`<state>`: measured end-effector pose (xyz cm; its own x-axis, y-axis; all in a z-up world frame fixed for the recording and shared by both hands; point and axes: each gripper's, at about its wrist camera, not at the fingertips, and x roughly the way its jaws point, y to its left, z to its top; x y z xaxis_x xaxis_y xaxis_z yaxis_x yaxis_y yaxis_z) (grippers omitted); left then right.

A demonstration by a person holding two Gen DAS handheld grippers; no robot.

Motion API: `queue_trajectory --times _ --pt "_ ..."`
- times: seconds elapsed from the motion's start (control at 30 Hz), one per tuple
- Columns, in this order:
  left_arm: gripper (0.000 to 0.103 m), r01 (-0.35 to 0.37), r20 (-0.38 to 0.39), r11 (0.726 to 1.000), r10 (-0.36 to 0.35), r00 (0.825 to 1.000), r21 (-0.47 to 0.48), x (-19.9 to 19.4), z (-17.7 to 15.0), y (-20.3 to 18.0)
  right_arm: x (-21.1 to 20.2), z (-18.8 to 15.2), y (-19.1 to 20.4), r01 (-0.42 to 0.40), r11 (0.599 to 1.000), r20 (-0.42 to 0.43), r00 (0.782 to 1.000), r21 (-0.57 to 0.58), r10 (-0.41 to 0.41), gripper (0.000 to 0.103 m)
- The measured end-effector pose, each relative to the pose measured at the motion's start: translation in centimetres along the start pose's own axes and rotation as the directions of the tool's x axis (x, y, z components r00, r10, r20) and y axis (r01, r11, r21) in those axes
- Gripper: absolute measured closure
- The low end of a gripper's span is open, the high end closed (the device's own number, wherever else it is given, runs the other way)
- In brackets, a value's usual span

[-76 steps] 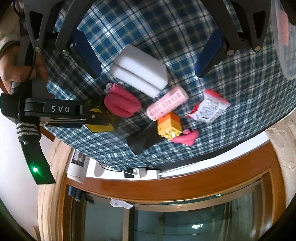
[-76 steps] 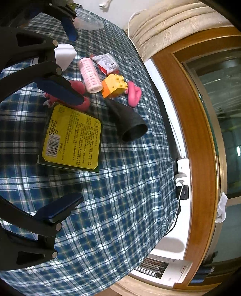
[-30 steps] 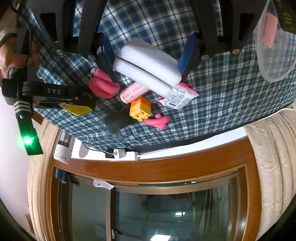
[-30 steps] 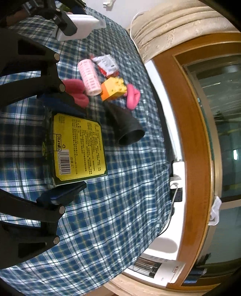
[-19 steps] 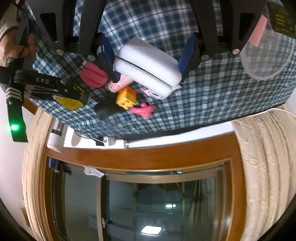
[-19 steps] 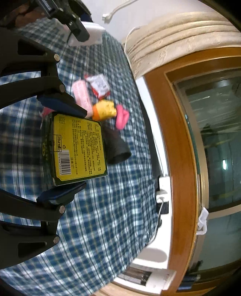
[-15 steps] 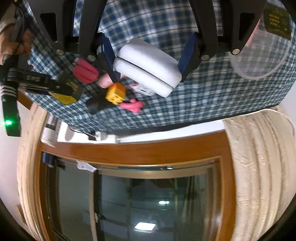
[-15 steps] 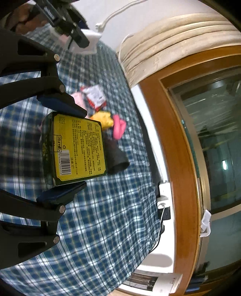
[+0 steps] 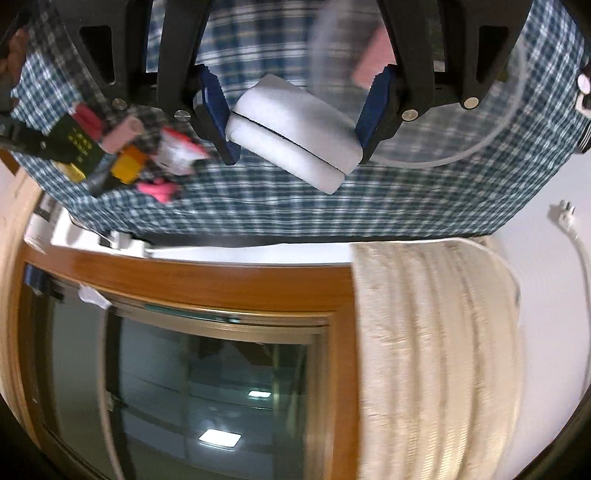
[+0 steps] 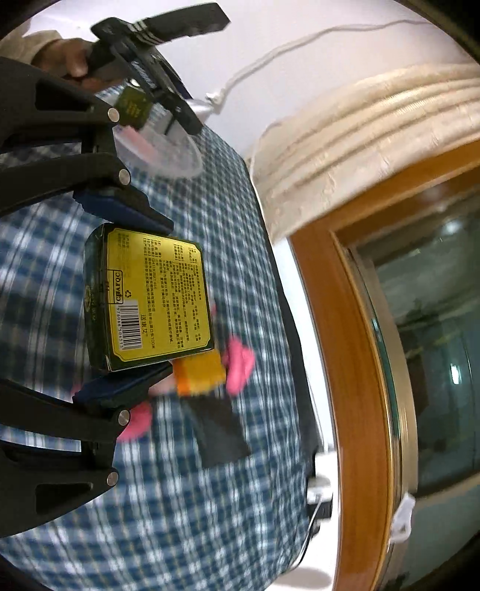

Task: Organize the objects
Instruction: 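Carry the white foam block and yellow box over the clear bowl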

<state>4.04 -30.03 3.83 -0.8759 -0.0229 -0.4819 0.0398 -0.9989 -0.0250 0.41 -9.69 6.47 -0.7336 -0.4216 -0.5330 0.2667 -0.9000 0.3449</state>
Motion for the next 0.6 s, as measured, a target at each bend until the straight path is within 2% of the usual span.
queue_trajectory --times 0.27,0.6 --pt "0.037 -0.092 -0.002 0.993 0.092 0.996 -0.069 -0.2 0.3 6.6 3.5 0.2 6.0 -0.088 0.992 -0.058 0.995 -0.094 0.082 0.034" --pt "0.037 -0.123 -0.031 0.986 0.121 0.992 -0.113 0.4 -0.2 11.0 8.4 0.2 13.3 -0.165 0.963 -0.116 0.983 -0.211 0.142 0.034"
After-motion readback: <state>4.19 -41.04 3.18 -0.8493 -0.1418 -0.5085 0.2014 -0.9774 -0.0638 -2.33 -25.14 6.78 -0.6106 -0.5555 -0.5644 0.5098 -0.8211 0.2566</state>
